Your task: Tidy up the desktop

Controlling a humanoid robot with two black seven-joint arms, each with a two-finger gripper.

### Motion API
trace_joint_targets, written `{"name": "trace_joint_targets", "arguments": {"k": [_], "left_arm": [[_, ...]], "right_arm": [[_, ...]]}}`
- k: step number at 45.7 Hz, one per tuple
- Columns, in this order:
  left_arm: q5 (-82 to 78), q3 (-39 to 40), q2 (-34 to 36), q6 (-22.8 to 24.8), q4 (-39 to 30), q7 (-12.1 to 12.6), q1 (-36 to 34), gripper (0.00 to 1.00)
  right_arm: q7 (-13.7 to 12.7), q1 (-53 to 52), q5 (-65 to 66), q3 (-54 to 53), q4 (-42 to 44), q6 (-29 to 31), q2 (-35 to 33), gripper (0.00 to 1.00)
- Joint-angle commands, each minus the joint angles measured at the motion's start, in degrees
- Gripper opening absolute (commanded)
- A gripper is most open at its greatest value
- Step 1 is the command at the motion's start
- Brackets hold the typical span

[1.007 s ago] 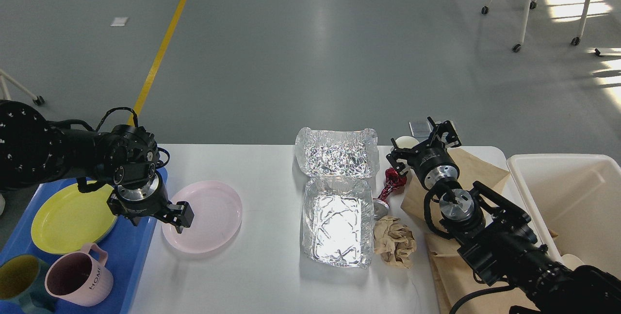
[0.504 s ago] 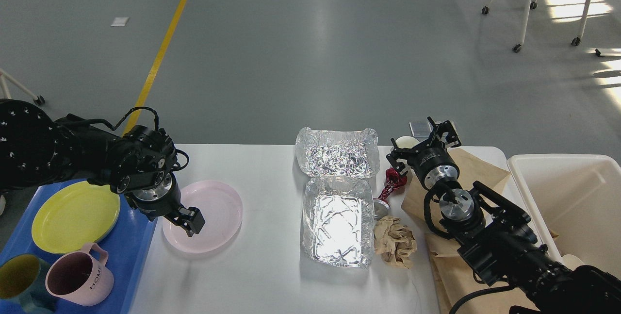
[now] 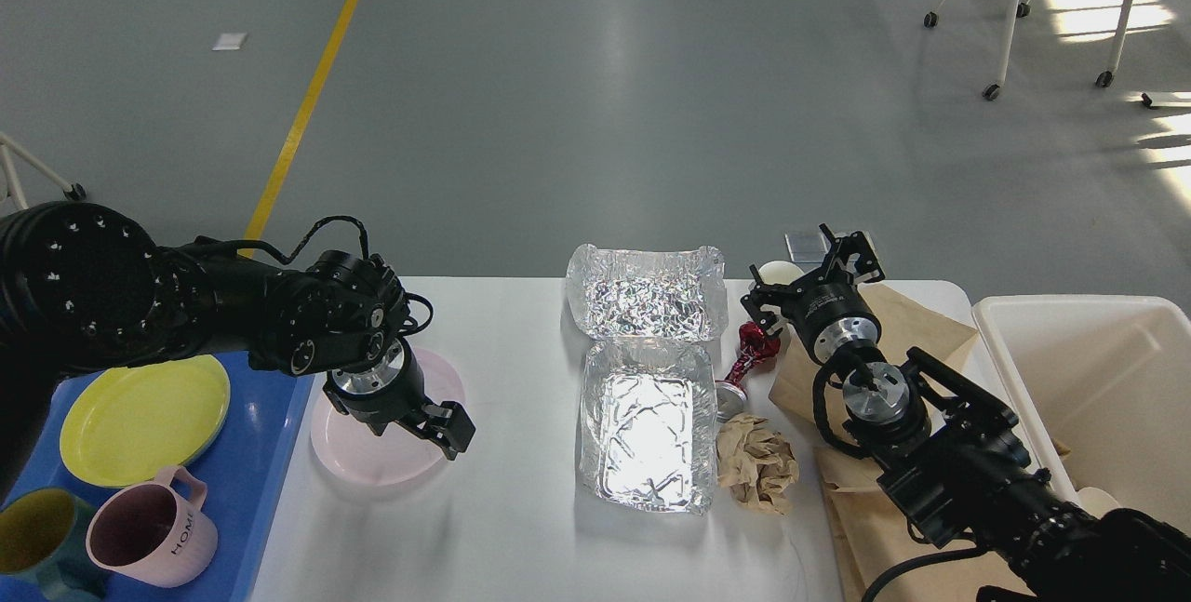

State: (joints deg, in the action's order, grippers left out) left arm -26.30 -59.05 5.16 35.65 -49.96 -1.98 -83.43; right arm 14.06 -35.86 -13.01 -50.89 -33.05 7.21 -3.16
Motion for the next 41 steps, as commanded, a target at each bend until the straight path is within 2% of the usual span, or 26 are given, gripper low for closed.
{"name": "trace_joint_targets", "arguments": {"k": [1,7,14,22,24,38,41], "left_arm": [[0.37,-0.1,-0.24,-3.04,0.04,0.04,0.46,0.96],[2.56,-0.19,-0.06,-4.27,-0.14,0.13,0.63,0.95],[15.39,-3.26,0.38,-3.66,-0.84,0.74,0.37,0.93],[27.61,-6.6,1.87,-3.57,-3.65,6.63,-0.51,0.91],[29.37,-6.87,3.09,-3.57,-4.35,7.42,-0.6,0.9],[36.32,-7.57,11.09,-4.71,-4.97,7.51,-0.6,0.86],[36.76,-7.57,12.41,-6.81,-4.97,7.6,-0.51,0.87]], "right_arm": [[0.0,0.0,0.0,0.0,0.0,0.0,0.0,1.0],[0.0,0.0,0.0,0.0,0.0,0.0,0.0,1.0],[0.0,0.0,0.0,0.0,0.0,0.0,0.0,1.0],[0.0,0.0,0.0,0.0,0.0,0.0,0.0,1.0],[0.0,0.0,0.0,0.0,0.0,0.0,0.0,1.0],[0.0,0.0,0.0,0.0,0.0,0.0,0.0,1.0],[0.0,0.0,0.0,0.0,0.0,0.0,0.0,1.0]]}}
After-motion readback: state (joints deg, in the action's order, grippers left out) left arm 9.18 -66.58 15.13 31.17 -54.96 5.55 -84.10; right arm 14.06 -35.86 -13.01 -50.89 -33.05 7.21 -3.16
